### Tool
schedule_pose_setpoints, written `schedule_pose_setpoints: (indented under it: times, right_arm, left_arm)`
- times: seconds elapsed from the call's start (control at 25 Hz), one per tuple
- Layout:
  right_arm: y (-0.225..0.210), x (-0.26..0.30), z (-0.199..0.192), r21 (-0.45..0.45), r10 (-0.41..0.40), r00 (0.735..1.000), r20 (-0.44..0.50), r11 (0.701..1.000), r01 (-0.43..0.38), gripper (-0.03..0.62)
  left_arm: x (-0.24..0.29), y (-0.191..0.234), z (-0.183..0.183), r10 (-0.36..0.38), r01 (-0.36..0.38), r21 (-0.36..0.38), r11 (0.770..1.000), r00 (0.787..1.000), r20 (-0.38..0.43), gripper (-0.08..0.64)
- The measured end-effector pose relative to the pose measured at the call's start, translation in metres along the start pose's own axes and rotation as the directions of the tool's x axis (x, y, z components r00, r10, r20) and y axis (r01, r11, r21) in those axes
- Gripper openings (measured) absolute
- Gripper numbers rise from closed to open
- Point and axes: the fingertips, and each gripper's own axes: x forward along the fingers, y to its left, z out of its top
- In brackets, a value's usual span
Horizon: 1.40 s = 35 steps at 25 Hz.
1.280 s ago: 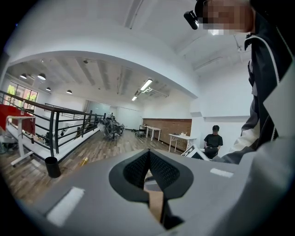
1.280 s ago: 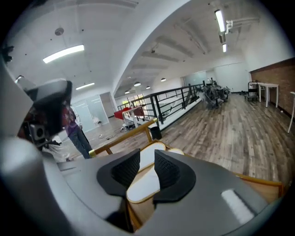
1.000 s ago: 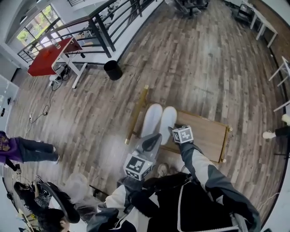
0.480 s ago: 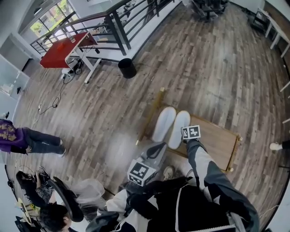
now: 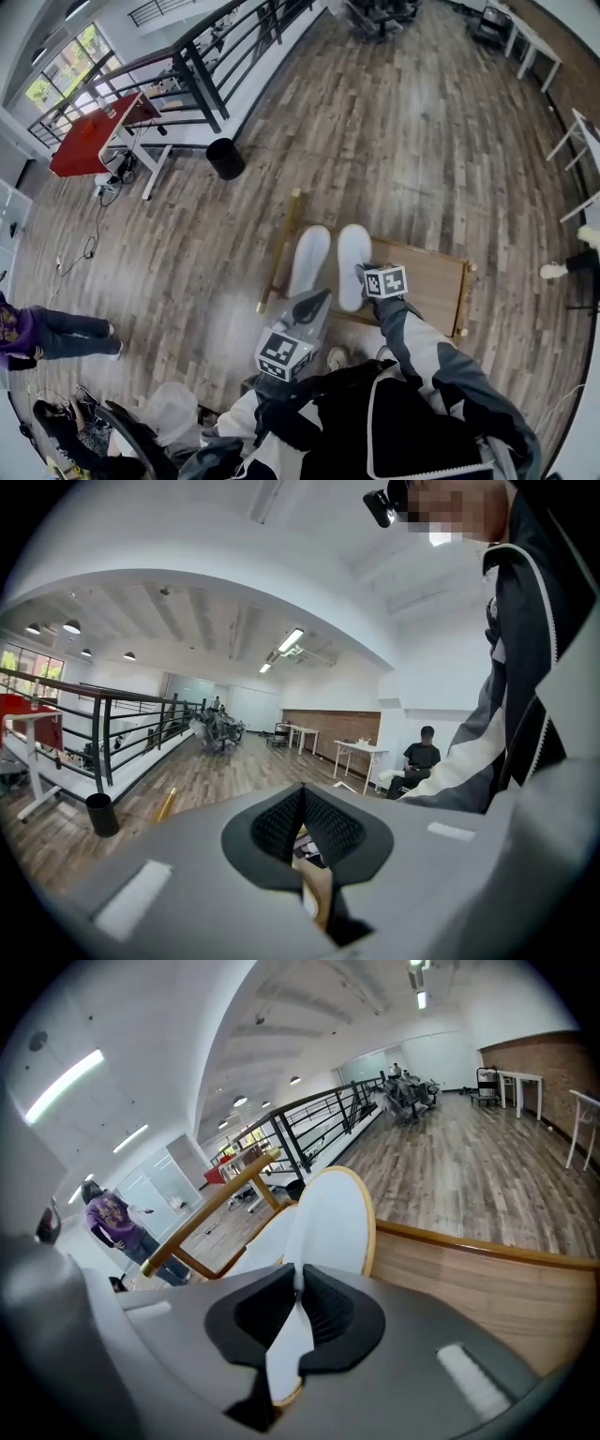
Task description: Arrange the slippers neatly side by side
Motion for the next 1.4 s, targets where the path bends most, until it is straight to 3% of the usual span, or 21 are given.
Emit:
schedule_pose_setpoints:
  times: [0.08,0.2,0.4,0.72,0.96,1.4]
  right_arm:
    - [-0.001,-0.025,0.007,0.023,0.030,0.997,0.074,0.999,-0.032,0.025]
    - [-0.011,-0.078,0.014,0.032,0.013,0.985,0.171,0.999,-0.019,0.025]
    - [-0.013,-0.162,0.022,-0.022,-0.002,0.945,0.326,1.000,0.010,0.026]
    - [-0.006,-0.275,-0.004,-0.122,-0.041,0.900,0.434,0.987,0.104,0.026]
    - [-0.033,-0.291,-0.025,-0.108,-0.074,0.903,0.424,0.986,0.131,0.026]
    - [-0.164,-0.239,-0.074,0.027,-0.237,0.944,0.231,0.971,0.237,0.025]
  left_arm:
    - [0.013,-0.009,0.007,-0.040,0.040,0.003,0.999,0.999,0.013,0.012]
    - [0.036,-0.027,0.010,-0.099,0.099,0.009,0.995,0.995,0.019,0.012]
    - [0.063,-0.054,0.020,-0.177,0.177,0.015,0.984,0.983,0.037,0.012]
    - [0.094,-0.090,0.031,-0.232,0.232,0.018,0.973,0.970,0.071,0.012]
    - [0.107,-0.107,0.030,-0.237,0.237,0.010,0.972,0.969,0.071,0.012]
    - [0.110,-0.135,0.019,-0.236,0.236,0.012,0.972,0.970,0.051,0.012]
